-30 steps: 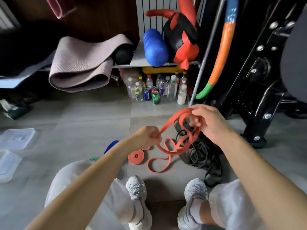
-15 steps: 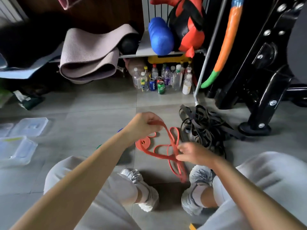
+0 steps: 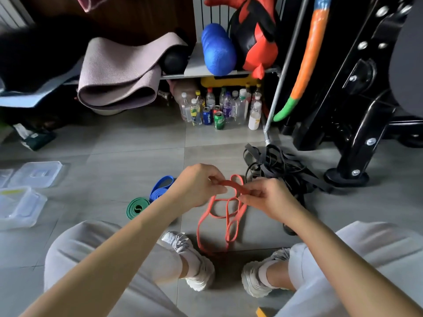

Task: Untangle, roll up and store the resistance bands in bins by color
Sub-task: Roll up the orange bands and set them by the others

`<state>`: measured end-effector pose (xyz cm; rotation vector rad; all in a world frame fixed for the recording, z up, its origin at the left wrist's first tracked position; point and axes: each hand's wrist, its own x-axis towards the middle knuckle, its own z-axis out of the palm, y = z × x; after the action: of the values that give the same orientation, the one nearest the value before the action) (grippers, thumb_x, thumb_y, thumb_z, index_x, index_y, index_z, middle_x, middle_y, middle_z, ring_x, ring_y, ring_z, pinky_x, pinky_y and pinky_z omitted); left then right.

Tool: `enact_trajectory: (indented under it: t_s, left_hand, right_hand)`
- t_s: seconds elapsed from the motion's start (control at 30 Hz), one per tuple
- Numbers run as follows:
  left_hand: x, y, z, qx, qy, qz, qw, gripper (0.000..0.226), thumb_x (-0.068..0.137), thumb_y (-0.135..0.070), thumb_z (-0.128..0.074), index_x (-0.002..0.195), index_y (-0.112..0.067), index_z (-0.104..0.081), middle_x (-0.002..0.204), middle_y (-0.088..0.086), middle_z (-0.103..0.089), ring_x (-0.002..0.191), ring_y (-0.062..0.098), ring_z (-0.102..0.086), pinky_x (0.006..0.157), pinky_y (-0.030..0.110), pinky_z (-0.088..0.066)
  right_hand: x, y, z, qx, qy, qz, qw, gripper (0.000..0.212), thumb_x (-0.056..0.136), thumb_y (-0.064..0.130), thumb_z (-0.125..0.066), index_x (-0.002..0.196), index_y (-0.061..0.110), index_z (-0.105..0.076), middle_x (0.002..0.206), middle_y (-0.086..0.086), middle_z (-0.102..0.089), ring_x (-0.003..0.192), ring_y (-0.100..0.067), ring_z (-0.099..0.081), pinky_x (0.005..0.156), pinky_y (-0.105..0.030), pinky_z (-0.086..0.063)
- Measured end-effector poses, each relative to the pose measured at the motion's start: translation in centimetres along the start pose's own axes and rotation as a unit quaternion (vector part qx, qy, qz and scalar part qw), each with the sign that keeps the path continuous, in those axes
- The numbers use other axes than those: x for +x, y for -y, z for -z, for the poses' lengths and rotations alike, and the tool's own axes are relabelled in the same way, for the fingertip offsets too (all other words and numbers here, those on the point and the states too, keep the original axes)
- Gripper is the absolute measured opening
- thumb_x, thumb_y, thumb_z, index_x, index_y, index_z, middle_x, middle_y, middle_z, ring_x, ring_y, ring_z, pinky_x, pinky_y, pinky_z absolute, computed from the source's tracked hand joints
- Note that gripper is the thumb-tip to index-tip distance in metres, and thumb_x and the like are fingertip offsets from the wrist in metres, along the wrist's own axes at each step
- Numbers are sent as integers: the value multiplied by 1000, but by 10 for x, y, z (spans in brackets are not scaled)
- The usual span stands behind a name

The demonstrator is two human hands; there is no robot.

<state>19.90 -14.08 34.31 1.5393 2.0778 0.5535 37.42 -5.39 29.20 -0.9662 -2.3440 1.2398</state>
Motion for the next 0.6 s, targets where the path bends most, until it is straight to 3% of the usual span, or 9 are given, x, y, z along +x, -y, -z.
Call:
enact_trajectory:
  t_s: [0.1, 0.2, 0.27, 0.33, 0.4, 0.5, 0.6]
  left_hand:
    - [-5, -9, -4, -127, -21, 1, 992, 18, 75, -18, -77, 72, -33, -67, 72, -18, -64, 63, -2, -58, 63, 14, -46]
    - [-10, -11, -6, -226, -17, -13, 974, 20, 73, -6, -77, 75, -26, -71, 74, -12, -70, 64, 1, -62, 65, 14, -47]
    - [-13, -8, -4, -292, -18, -22, 956, 15, 74, -3, -75, 81, -16, -74, 81, 6, -73, 73, 25, -67, 72, 36, -54]
    - [-15, -3, -1, -353, -16, -16, 935, 14, 75, -6, -75, 84, -16, -75, 85, 20, -71, 81, 53, -60, 79, 65, -46]
    - [-19, 1, 0, -389, -31, 19, 921, 17, 77, -2, -72, 83, -18, -75, 86, 25, -70, 83, 56, -60, 83, 72, -39]
    - [-24, 13, -4, -348, -49, 40, 935, 21, 78, 2, -70, 80, -18, -72, 80, 11, -72, 77, 30, -65, 78, 52, -50]
    - [-30, 22, -9, -94, -1, 16, 995, 14, 78, -11, -71, 93, -11, -70, 79, -12, -56, 77, 15, -56, 72, 21, -40]
  right_hand:
    - [0, 2, -6, 13, 10, -4, 1000, 11, 75, 27, -77, 82, 34, -75, 81, -2, -66, 73, -10, -60, 73, -32, -46]
    - [-1, 8, -9, 74, 9, 12, 997, 29, 75, 23, -77, 72, 51, -70, 83, 10, -72, 84, -7, -65, 83, -33, -49]
    - [-3, 10, -10, 125, 19, 20, 992, 38, 78, 13, -75, 71, 50, -70, 77, 20, -71, 83, 1, -66, 85, -28, -50]
    - [-4, 14, -12, 159, 20, 22, 987, 36, 79, 8, -73, 76, 45, -70, 81, 22, -71, 89, 0, -67, 90, -25, -49]
    - [-4, 17, -15, 184, 15, 12, 983, 33, 79, 6, -72, 79, 39, -69, 82, 20, -72, 88, -2, -68, 89, -26, -50]
    - [-5, 13, -19, 137, 1, 5, 991, 27, 80, 12, -73, 75, 39, -69, 75, 15, -71, 75, -5, -66, 77, -31, -51]
    - [-7, 7, -22, -38, 55, 26, 997, 6, 83, 27, -67, 81, 31, -71, 68, -3, -66, 66, -22, -61, 64, -36, -46]
